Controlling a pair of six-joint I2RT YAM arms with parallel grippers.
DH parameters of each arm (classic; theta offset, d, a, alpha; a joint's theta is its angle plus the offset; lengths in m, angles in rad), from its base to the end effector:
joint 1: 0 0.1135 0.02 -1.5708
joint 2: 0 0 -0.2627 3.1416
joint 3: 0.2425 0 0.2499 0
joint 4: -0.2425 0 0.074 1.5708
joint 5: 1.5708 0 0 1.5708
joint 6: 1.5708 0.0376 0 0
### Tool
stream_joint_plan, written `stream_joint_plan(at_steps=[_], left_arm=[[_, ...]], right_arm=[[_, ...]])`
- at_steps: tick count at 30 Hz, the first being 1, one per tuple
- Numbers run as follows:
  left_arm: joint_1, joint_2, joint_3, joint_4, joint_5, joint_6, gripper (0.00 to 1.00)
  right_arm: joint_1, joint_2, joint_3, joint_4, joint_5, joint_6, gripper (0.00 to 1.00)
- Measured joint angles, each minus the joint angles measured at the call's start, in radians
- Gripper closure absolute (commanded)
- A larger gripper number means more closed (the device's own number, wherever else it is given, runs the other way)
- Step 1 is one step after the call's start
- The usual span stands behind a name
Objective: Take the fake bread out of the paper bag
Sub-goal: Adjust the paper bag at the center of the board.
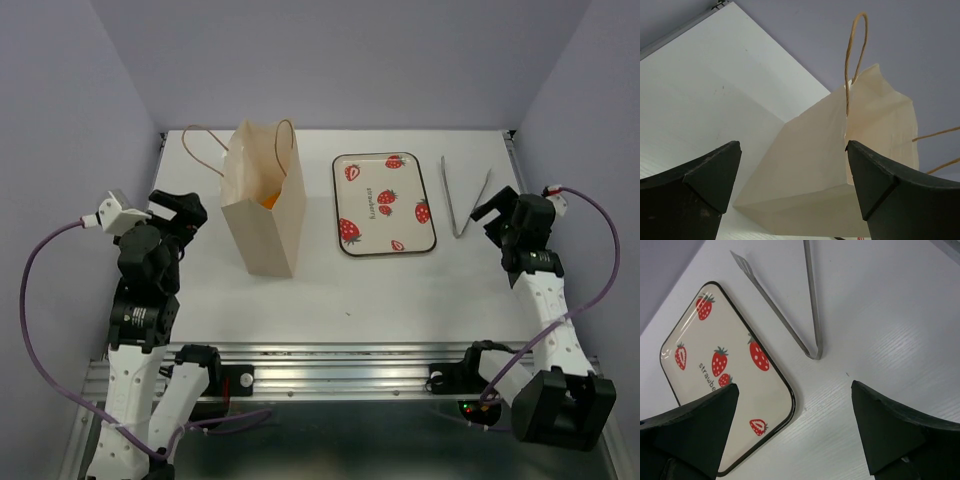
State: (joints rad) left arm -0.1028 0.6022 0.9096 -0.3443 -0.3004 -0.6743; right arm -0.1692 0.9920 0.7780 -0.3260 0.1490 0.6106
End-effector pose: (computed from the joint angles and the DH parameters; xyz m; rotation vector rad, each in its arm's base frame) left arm 0.1269 -0.0019 0.3889 -0.6753 1.4702 -0.3603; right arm 0.2174 -0.0428 0.2834 0.8821 1.9124 0.1077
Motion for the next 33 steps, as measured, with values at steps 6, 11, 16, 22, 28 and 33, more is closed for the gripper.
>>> stream_joint_plan(at_steps=[6,11,16,22,28,33], left_arm=[[0.0,0.082,0.032,0.021,0.063,0.046,0.01],[0.0,0.206,0.103,0.072,0.143,0.086,0.01],[0.0,0.344,0.178,0.105,0.18,0.142,0.01],[0.0,0.427,0.201,0.137,0.223,0.198,0.01],[0.0,0.542,0.26,0.156,0.238,0.27,0.01],[0.0,0.641,0.304,0.177,0.306,0.369,0.15]], right_arm=[[0.0,-0.093,-0.039,0.046,0.016,0.034,0.0],[0.0,-0.109,-0.062,0.1,0.004,0.017,0.0],[0.0,-0.1,-0.076,0.129,-0.025,-0.014,0.0],[0.0,-0.049,-0.076,0.142,-0.059,-0.039,0.0],[0.0,-0.018,-0.076,0.151,-0.083,-0.055,0.0],[0.0,0.0,-0.076,0.155,-0.085,-0.065,0.0]])
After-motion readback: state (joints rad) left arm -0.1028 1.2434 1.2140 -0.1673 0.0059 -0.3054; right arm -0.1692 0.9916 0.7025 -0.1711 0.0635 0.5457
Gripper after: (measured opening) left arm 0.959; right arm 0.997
